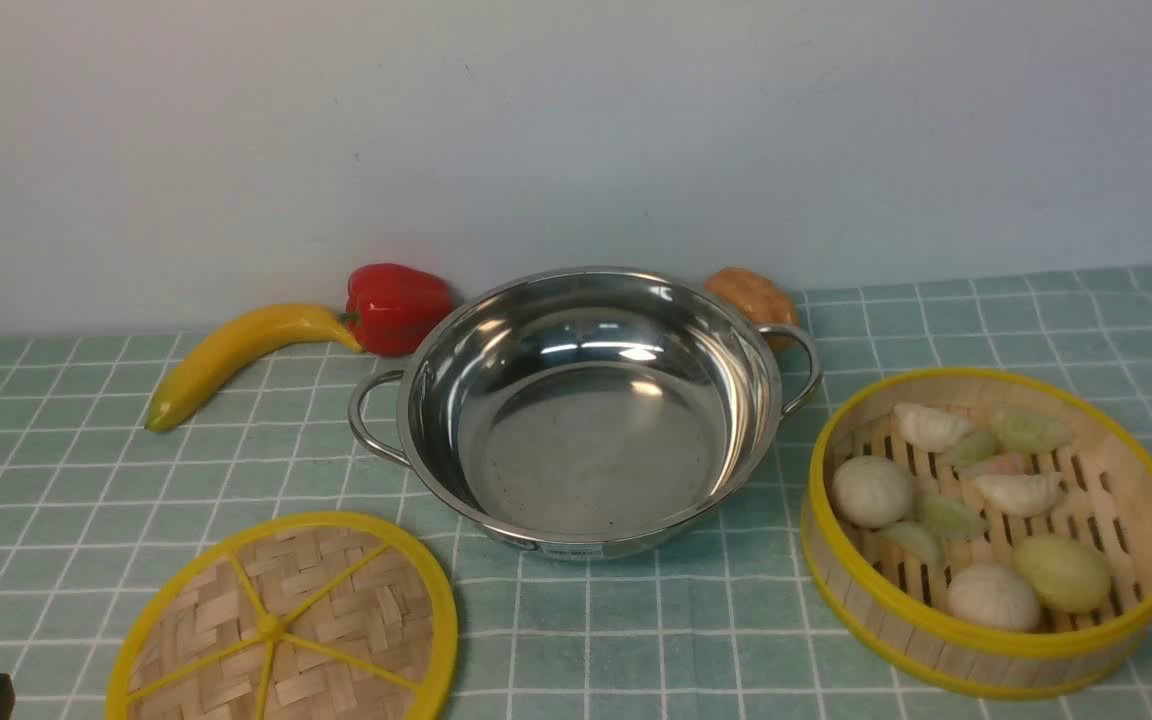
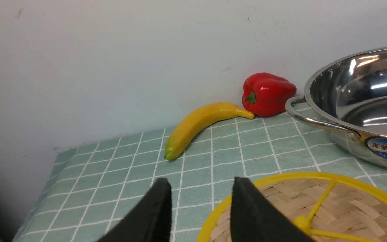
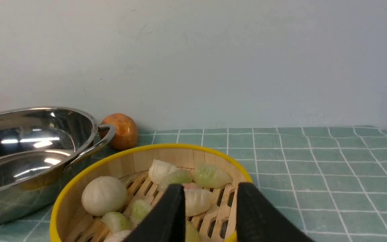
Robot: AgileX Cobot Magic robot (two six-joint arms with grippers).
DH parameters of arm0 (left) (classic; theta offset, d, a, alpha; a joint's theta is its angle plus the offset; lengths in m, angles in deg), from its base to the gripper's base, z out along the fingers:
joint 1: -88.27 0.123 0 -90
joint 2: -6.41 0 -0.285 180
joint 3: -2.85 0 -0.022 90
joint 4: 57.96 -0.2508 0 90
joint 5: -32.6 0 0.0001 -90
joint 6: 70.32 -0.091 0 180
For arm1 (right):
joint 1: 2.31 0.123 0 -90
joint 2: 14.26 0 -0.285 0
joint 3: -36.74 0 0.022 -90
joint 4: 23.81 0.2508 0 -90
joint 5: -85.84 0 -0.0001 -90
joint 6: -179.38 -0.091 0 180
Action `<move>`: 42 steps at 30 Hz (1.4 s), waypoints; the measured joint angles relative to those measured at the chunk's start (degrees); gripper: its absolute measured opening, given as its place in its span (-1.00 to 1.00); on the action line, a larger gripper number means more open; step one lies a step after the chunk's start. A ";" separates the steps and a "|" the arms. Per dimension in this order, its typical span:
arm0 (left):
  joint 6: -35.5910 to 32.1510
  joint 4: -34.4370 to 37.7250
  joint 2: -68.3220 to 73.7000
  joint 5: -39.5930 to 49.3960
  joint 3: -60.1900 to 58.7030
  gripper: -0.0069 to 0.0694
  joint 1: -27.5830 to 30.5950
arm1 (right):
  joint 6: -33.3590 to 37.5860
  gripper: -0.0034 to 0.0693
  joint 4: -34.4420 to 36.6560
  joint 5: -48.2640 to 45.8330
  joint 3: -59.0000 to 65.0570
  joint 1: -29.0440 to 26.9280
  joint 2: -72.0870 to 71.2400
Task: Place the steamer in the pot on the blue tablecloth, and put the lid on the steamer.
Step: 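Reach for and grasp the rim of the bamboo steamer holding the buns with the right gripper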
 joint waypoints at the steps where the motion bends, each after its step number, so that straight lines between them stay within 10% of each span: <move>1: 0.00 0.00 0.00 0.00 0.00 -0.18 0.00 | 0.00 -0.25 0.00 0.00 0.00 0.00 0.00; 30: 0.33 0.85 0.00 -0.31 0.00 -0.18 0.00 | -6.43 -0.25 6.29 0.00 0.00 0.00 0.00; 42: 24.25 30.32 0.00 -10.29 0.00 -0.18 0.00 | -13.11 -0.25 25.88 3.29 0.00 0.00 0.00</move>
